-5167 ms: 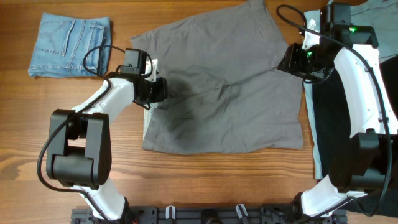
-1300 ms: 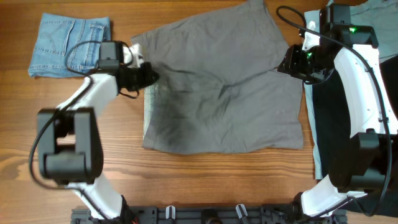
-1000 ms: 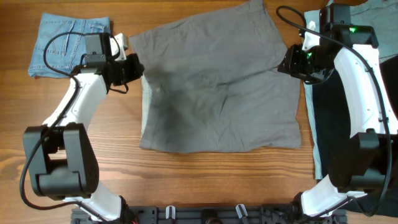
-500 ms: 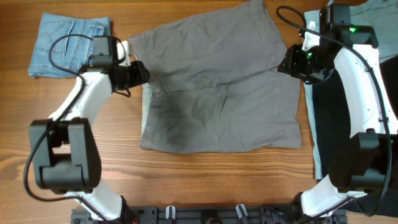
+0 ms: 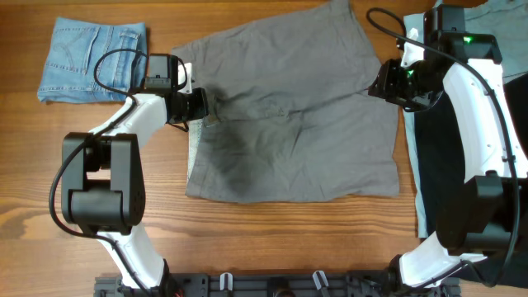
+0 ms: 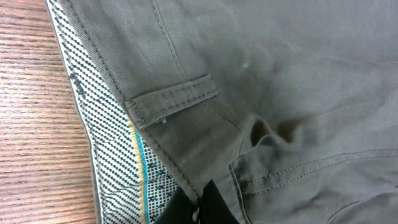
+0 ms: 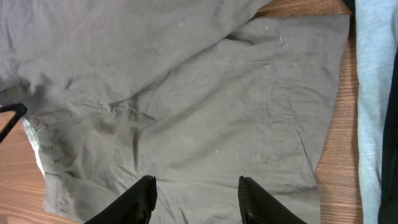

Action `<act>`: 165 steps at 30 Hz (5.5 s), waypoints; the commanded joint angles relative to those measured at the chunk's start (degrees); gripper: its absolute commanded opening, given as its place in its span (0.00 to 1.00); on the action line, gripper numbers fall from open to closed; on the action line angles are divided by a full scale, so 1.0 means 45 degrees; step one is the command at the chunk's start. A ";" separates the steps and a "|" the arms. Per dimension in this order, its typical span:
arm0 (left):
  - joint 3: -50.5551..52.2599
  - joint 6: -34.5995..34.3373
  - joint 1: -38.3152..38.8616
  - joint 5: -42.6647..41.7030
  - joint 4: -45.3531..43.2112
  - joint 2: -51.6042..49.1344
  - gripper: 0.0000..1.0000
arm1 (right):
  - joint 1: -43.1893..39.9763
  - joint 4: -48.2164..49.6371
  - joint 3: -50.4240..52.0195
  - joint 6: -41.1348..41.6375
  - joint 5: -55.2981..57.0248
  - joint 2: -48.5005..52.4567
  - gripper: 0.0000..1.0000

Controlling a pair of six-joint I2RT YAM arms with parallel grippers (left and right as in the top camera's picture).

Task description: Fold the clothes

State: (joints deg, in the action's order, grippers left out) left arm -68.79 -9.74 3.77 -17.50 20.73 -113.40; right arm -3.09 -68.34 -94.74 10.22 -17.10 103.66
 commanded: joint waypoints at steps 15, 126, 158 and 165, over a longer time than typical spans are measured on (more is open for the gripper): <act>-0.0306 0.0131 -0.0651 0.2759 0.1928 0.2992 0.04 | 0.0019 -0.0005 -0.0005 0.0107 0.0117 -0.0010 0.47; 0.5149 -0.5285 -0.1588 0.2657 0.8199 0.3725 0.26 | -0.0495 0.4464 1.0569 0.2142 -0.1370 -0.2701 0.58; 0.5872 -0.5280 -0.1593 0.2331 0.6907 0.3725 0.04 | -0.1710 0.2307 1.0365 0.2404 -0.0894 -0.3857 0.61; 0.5872 -0.5280 -0.1593 0.2331 0.6902 0.3725 0.04 | -0.1710 0.4323 1.2449 0.3653 -0.1637 -0.3857 0.54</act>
State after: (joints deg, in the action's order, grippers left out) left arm -44.47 -32.95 -3.66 -9.54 54.17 -94.17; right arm -10.68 -52.99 -42.63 23.70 -20.99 86.72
